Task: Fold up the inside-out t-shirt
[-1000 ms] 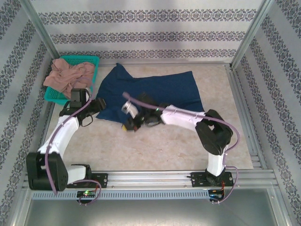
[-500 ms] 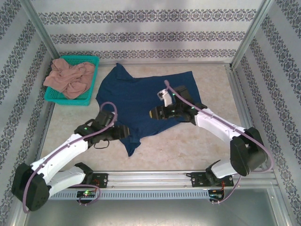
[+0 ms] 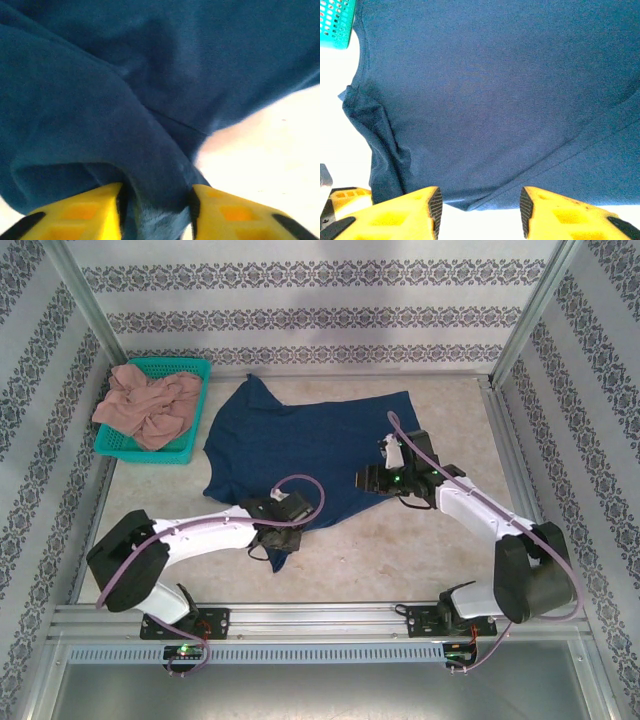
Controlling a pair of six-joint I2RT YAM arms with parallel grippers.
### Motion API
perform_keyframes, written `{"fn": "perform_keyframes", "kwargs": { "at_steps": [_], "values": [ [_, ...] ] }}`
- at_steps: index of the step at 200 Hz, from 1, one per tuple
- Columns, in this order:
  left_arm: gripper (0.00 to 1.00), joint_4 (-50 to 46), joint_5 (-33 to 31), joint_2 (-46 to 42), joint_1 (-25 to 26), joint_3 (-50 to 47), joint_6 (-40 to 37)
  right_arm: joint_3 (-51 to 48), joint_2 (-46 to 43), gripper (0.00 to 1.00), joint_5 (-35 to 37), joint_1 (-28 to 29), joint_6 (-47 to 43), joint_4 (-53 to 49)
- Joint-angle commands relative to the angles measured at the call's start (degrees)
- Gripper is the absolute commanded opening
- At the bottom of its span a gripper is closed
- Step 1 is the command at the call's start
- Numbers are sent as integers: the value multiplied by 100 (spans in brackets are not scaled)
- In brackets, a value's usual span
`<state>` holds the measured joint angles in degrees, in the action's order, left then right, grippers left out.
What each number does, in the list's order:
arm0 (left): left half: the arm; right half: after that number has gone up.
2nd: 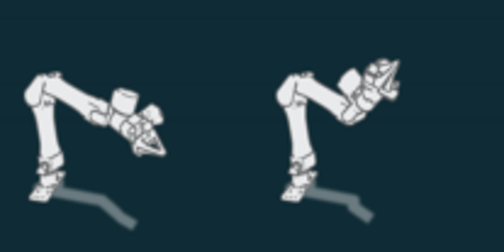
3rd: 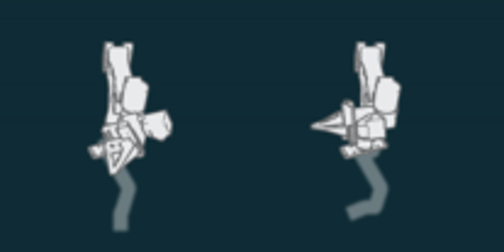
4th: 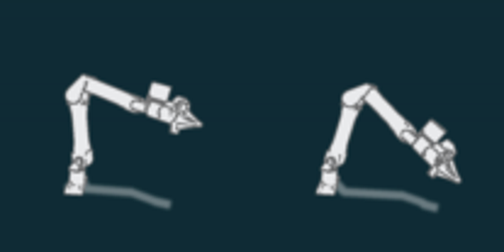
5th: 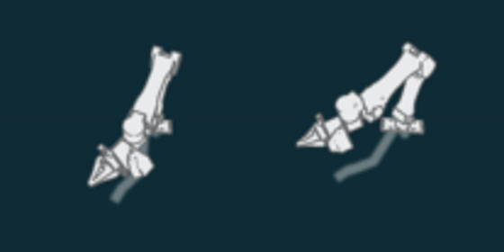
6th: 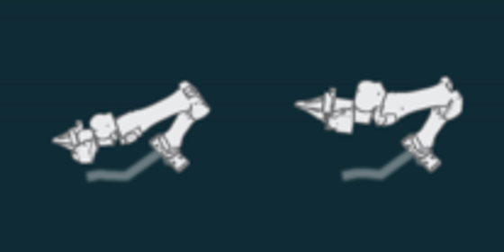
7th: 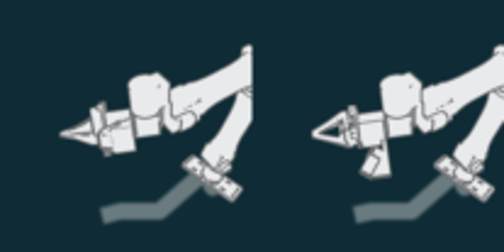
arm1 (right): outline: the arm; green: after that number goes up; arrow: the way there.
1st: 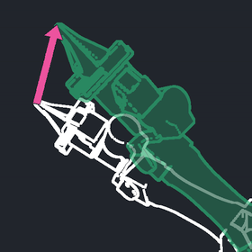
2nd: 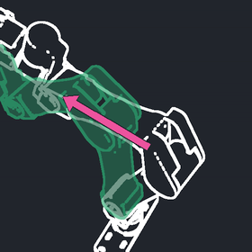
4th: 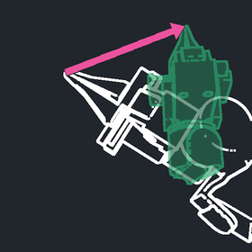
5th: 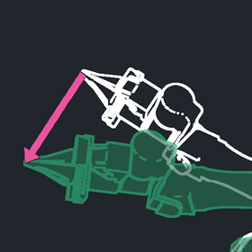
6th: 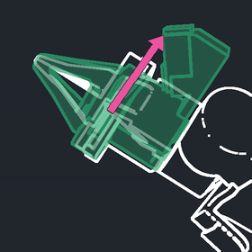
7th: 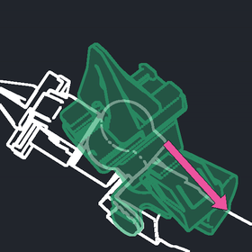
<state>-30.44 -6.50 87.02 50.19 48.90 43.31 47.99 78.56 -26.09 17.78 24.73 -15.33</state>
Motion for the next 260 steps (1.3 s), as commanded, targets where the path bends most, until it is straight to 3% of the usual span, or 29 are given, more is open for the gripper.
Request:
{"fn": "perform_keyframes", "kwargs": {
  "at_steps": [1,17,43,91,152,196,260],
  "values": [
    [16,-339,-571,-153,-108,65,-183,3,-308,47,580,-314,-31,-520],
    [4,-743,-727,-586,-188,-36,-240,153,-297,48,1296,-832,49,-1023],
    [3,-1184,-396,-1758,-405,-433,-132,525,320,49,1678,-1506,115,-1031],
    [10,-1481,187,-2818,-741,-1043,265,1977,2047,53,2226,-907,97,-1082],
    [10,-1344,385,-2698,-862,-1105,123,2959,3458,48,2829,-829,511,-1237],
    [10,-1272,490,-2728,-880,-1225,146,3239,3835,38,2857,-879,577,-1240],
    [11,-1393,448,-2896,-906,-1399,204,3227,3743,7,2849,-1055,491,-1205]
  ]
}}
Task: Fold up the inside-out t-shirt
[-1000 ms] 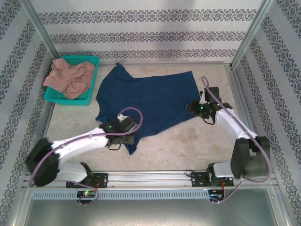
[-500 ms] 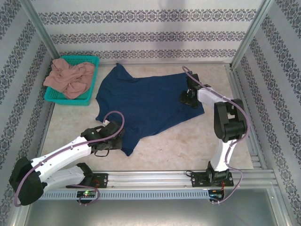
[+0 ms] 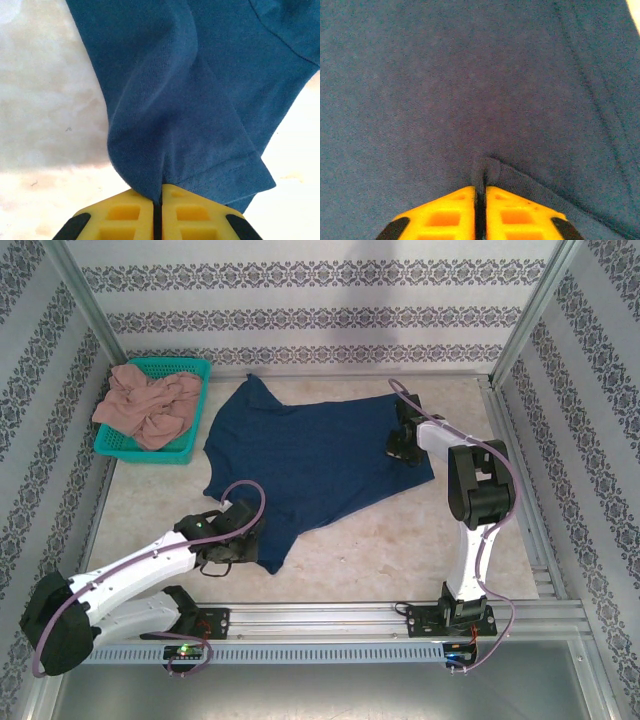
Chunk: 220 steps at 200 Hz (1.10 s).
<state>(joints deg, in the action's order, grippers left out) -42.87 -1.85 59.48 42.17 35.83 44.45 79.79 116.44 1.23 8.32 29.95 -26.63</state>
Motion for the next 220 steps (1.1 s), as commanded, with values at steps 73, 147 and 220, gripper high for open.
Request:
{"fn": "perform_keyframes", "kwargs": {
  "at_steps": [73,147,220],
  "values": [
    [11,-348,27,-328,-224,-143,110,-740,-916,7,-31,-276,-233,-14],
    [18,-270,318,-608,-376,-384,235,-1797,-1897,4,-544,-504,-354,89],
    [39,6,650,-680,-972,-505,-28,-2080,-2404,0,-629,-629,-529,-13]
  ]
}}
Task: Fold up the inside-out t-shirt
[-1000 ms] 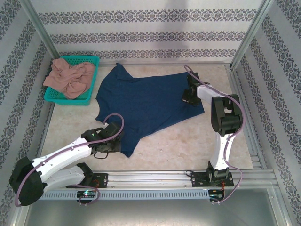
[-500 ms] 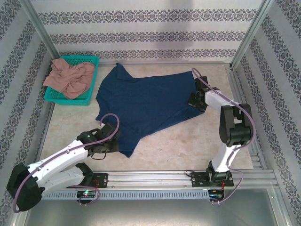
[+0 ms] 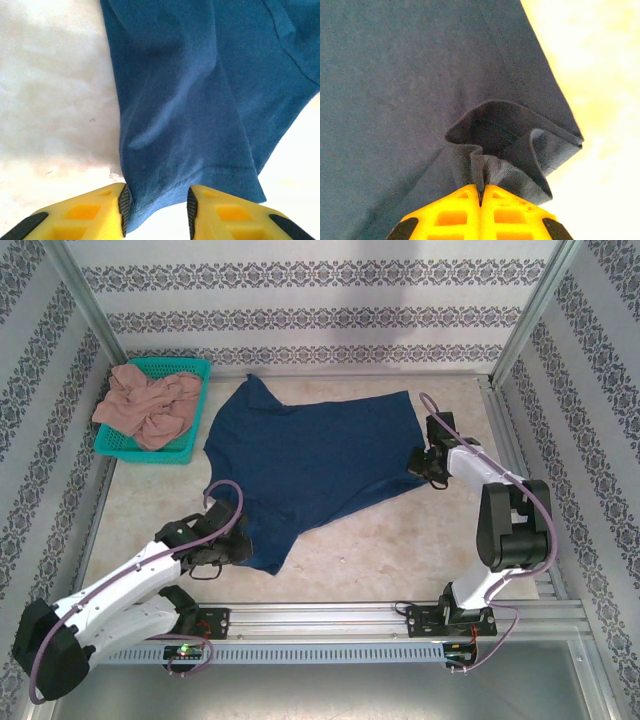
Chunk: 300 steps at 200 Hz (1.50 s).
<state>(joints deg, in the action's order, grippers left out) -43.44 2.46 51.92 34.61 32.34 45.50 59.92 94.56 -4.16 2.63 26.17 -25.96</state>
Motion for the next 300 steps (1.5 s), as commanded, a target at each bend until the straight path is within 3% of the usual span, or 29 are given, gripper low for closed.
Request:
{"fn": "perform_keyframes", "kwargs": {
  "at_steps": [1,25,51,72,98,127,187,233,300],
  "values": [
    [40,59,215,83,-217,-157,-135,-94,-218,0,-91,-61,-153,-83],
    [51,-65,16,220,-235,-188,42,-106,-263,0,-146,-61,-165,-94],
    [51,144,103,130,-312,-429,135,-120,-272,0,-164,-61,-168,-92],
    [41,325,351,107,-347,-573,190,-112,-272,0,-172,-61,-170,-98],
    [17,377,331,109,-373,-614,137,-99,-353,0,-121,-57,-193,-172],
    [0,166,209,-26,-385,-426,57,-185,-668,0,-15,-98,-250,-351],
    [0,-1061,141,-1280,-394,350,525,-829,-1791,0,-120,-497,-379,-782],
    [0,-1890,271,-1729,-402,1041,732,-1042,-2169,0,-361,-674,-379,-911],
    [0,-1920,433,-1779,-402,1479,780,-1026,-2144,0,-432,-694,-399,-850]
  ]
}}
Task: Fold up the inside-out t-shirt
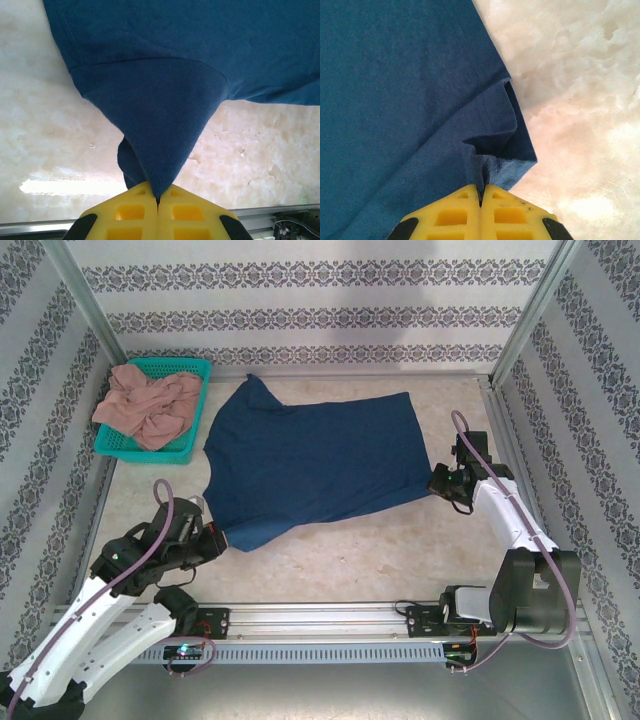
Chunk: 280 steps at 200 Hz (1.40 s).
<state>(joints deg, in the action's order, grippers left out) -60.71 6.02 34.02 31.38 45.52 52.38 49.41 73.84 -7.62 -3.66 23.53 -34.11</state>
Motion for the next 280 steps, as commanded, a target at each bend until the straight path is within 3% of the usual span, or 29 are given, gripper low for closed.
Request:
{"fn": "perform_keyframes", "kwargs": {
  "at_steps": [1,55,167,280],
  "values": [
    [0,-177,71,23,-75,169,85,30,-68,0,-89,-64,-132,-35],
    [0,530,-531,1165,-374,749,-921,636,413,0,-261,-65,-81,71],
    [1,1914,547,3284,-2203,1356,-2160,1905,2123,0,-199,56,-114,207],
    [3,2465,827,5400,-2658,2557,-2519,2984,3404,0,308,243,-294,-11]
  ]
}}
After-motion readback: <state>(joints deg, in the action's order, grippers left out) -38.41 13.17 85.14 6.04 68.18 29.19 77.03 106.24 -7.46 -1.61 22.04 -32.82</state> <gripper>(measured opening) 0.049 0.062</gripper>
